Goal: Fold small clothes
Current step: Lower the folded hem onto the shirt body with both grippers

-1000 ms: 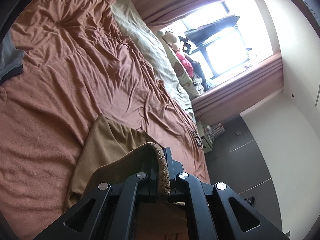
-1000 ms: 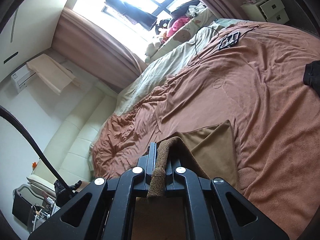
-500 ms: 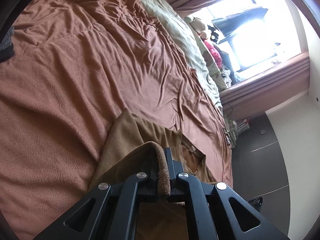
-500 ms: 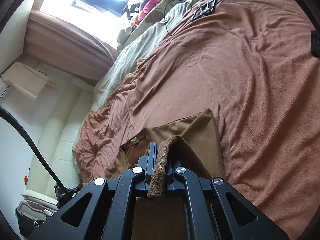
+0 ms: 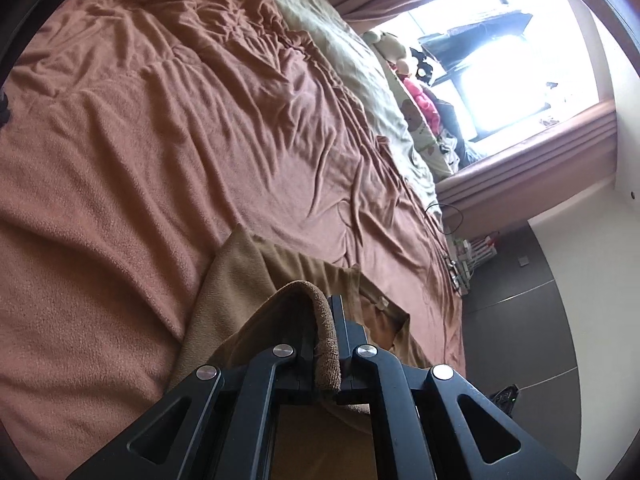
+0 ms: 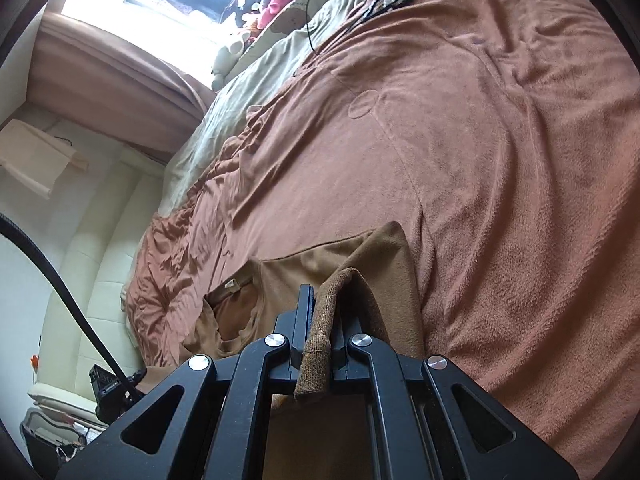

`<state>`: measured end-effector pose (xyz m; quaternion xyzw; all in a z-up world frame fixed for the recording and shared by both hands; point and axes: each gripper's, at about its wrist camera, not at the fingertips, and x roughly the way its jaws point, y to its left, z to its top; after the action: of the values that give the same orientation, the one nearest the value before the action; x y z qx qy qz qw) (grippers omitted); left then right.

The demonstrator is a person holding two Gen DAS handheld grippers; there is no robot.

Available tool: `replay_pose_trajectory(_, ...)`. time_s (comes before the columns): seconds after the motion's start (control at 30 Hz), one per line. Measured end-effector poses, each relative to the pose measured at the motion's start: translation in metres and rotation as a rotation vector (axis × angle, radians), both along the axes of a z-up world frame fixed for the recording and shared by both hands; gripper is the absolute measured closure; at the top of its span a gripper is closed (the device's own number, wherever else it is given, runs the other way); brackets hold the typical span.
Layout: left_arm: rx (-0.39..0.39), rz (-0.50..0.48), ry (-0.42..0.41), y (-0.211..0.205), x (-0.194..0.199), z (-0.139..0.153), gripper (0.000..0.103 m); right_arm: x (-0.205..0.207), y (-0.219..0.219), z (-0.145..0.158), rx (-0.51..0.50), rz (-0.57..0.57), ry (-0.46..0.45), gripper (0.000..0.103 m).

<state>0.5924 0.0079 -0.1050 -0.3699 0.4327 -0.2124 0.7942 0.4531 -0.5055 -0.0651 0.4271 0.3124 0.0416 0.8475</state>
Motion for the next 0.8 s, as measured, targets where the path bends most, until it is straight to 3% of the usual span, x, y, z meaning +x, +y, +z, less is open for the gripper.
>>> replay_pose_trajectory(0.13, 0.024, 0.003, -0.053, -0.001, -0.001, 0.028, 0.100, -0.005, -0.003, 0.012, 0.004, -0.026, -0.018, 0.101)
replay_pose_trajectory(0.23, 0.061, 0.010, -0.054, -0.003, 0.006, 0.031, 0.100, -0.004, -0.003, 0.017, -0.014, -0.041, -0.022, 0.102)
replay_pose_trajectory(0.4, 0.118, 0.028, 0.002, -0.006, 0.030, 0.004, 0.100, 0.010, 0.004, 0.002, -0.030, -0.049, 0.018, 0.102)
replay_pose_trajectory(0.5, 0.152, 0.036, 0.034, -0.011, 0.046, -0.015, 0.100, 0.022, 0.010, -0.006, -0.100, -0.048, 0.060, 0.102)
replay_pose_trajectory(0.7, 0.251, 0.051, 0.084, -0.022, 0.065, -0.035, 0.098, 0.038, 0.015, -0.014, -0.089, -0.046, 0.118, 0.101)
replay_pose_trajectory(0.77, 0.316, 0.046, 0.101, -0.027, 0.068, -0.037, 0.091, 0.043, 0.018, -0.012, -0.108, -0.035, 0.136, 0.100)
replay_pose_trajectory(0.8, 0.337, 0.041, 0.105, -0.028, 0.068, -0.036, 0.082, 0.046, 0.020, -0.011, -0.123, -0.024, 0.143, 0.098)
